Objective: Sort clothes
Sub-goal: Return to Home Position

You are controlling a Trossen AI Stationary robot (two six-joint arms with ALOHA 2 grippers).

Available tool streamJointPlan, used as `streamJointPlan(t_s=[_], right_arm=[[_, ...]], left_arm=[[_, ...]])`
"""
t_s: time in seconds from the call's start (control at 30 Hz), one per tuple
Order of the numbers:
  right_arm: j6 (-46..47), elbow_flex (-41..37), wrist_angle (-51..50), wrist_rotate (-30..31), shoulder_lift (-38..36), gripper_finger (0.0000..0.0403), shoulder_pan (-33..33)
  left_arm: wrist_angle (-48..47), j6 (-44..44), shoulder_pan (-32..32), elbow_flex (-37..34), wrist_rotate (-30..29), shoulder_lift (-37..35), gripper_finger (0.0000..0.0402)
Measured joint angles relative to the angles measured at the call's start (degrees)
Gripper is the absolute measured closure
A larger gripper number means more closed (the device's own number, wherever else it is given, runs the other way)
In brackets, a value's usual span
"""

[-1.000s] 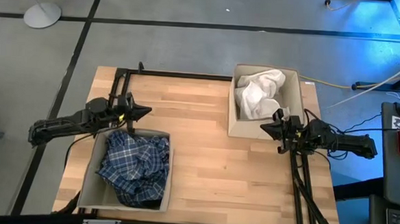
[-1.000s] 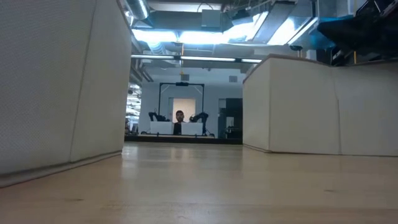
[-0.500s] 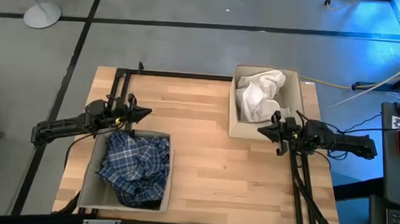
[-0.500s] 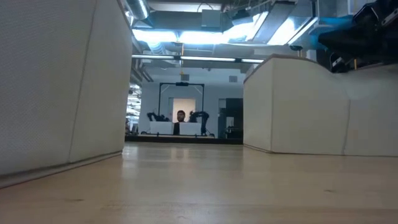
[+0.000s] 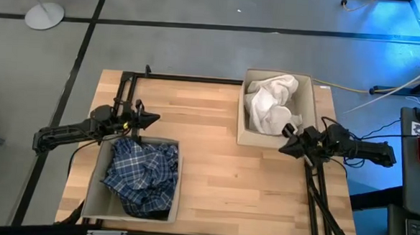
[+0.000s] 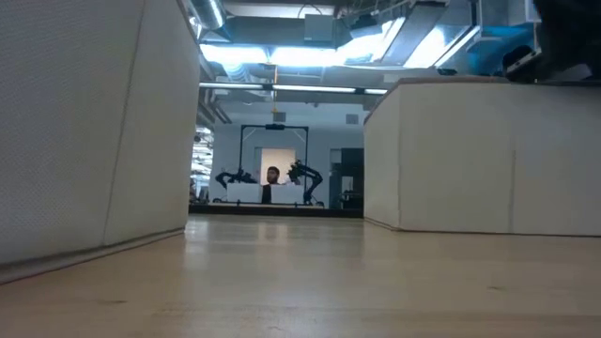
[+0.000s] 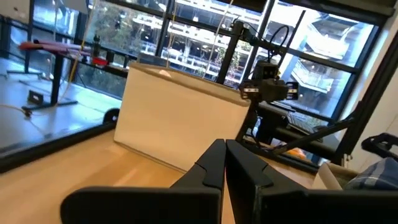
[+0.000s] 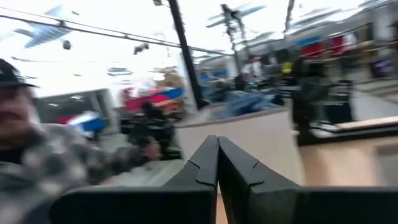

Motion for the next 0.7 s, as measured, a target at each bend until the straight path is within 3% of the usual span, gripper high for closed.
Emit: streamJointPlan(t_s=[0.2,0.37,0.57,0.7], right_arm=[[1.75,0.01,3.14,-2.46,0.02,0.0391,-0.02],[-1.04,2.37,8.24,2.59,0.0,0.0391,-0.07],[6.33,4.13,10.03,-6.35,-0.07,0.0391,0.01],[12.65,1.85,6.98,-5.55,0.51,0.0391,0.0]], left_arm=[[0.19,2.2,0.0,0.04,-1.44,0.0,0.0398],[-0.04,2.35,-0.02,0.02,-4.03,0.0,0.0398],[-0.18,2.37,-0.02,0.0,-4.28,0.02,0.0398],[-0.17,2.51,0.0,0.02,-4.38,0.02,0.0398]])
